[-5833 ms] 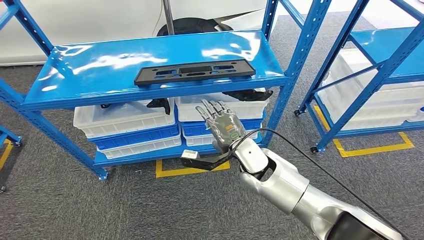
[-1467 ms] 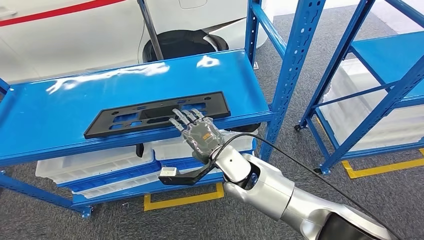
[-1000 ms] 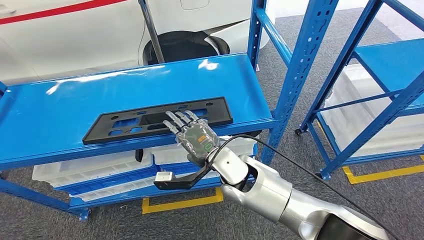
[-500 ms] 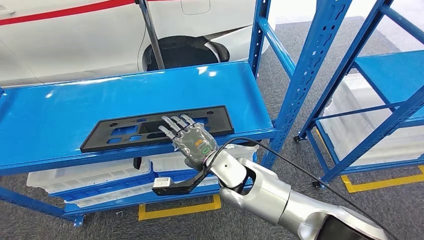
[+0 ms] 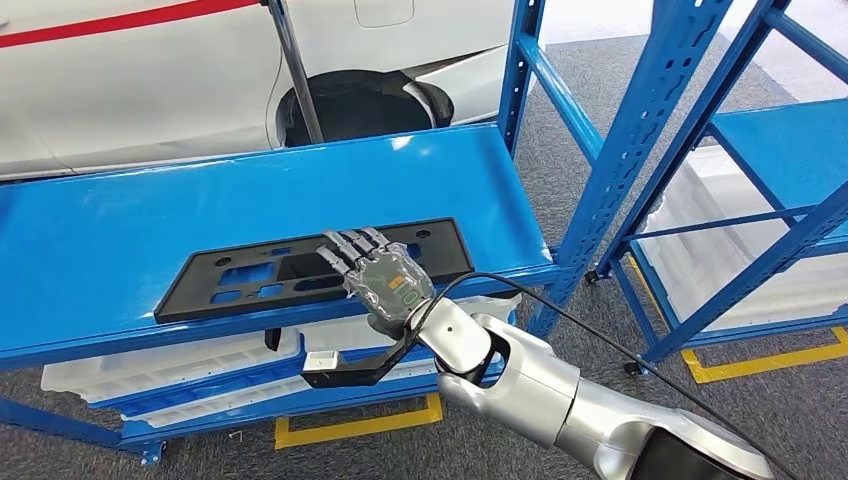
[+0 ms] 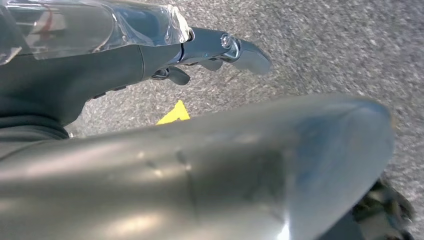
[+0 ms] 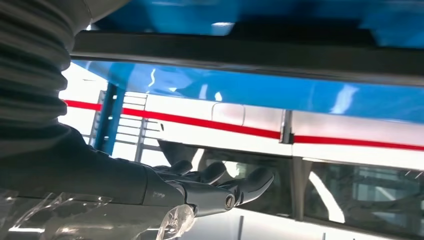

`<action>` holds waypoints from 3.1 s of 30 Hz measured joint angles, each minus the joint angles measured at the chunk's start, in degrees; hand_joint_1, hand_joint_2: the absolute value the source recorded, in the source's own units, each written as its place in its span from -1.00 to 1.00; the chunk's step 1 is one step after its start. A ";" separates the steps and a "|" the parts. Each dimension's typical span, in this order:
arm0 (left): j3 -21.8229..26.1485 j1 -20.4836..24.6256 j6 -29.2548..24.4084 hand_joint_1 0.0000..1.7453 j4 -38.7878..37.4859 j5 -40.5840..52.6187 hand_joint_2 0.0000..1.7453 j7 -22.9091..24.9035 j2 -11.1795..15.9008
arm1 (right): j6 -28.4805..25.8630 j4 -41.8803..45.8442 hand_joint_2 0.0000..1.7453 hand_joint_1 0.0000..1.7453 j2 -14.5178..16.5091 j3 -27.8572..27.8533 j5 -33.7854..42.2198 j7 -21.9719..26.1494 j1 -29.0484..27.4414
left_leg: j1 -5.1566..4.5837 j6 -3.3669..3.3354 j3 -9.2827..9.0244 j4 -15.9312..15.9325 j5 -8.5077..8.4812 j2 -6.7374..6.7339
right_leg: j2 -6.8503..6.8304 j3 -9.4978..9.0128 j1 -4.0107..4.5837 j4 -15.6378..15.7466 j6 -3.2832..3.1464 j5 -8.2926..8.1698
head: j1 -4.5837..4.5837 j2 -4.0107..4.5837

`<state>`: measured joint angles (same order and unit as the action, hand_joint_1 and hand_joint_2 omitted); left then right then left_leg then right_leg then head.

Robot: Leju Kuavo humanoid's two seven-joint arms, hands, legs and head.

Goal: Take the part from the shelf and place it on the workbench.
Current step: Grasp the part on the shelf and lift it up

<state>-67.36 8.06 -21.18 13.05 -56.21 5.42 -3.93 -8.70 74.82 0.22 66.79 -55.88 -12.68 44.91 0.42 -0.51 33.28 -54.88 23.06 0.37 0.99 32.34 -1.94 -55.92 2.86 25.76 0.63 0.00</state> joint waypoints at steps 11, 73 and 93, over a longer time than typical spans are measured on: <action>0.02 -0.12 -0.37 -1.00 0.00 0.06 -1.00 0.01 -0.05 | 0.13 0.00 1.00 -1.00 -0.16 0.24 0.14 0.09 -0.21 | -1.15 -2.92 -1.66 0.36 0.74 0.14 | -0.58 5.14 1.03 -9.54 -0.63 2.06 | -0.15 0.00; 0.02 -0.86 1.66 -1.00 0.00 -0.01 -1.00 0.07 -0.05 | 4.34 0.46 1.00 -1.00 -1.81 1.15 4.99 -1.27 -0.82 | -0.46 -2.22 -1.96 0.42 0.99 0.16 | -0.69 3.41 0.79 -5.58 -0.10 0.31 | 0.16 0.01; 0.01 -0.77 1.20 -1.00 0.00 -0.35 -1.00 0.03 -0.03 | 7.27 -1.09 1.00 -1.00 -3.21 -0.44 12.83 -4.35 -0.12 | -0.76 -1.54 -0.44 0.26 0.19 0.03 | -0.36 0.82 0.84 -0.36 -0.94 -0.44 | 0.42 0.00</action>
<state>-67.36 7.29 -19.98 13.05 -56.56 5.44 -3.96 -1.43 73.73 -2.99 66.36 -43.05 -17.03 44.79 -0.33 -2.05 32.84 -54.62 23.25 0.39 0.63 33.15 -1.10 -56.28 1.92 25.32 1.05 0.00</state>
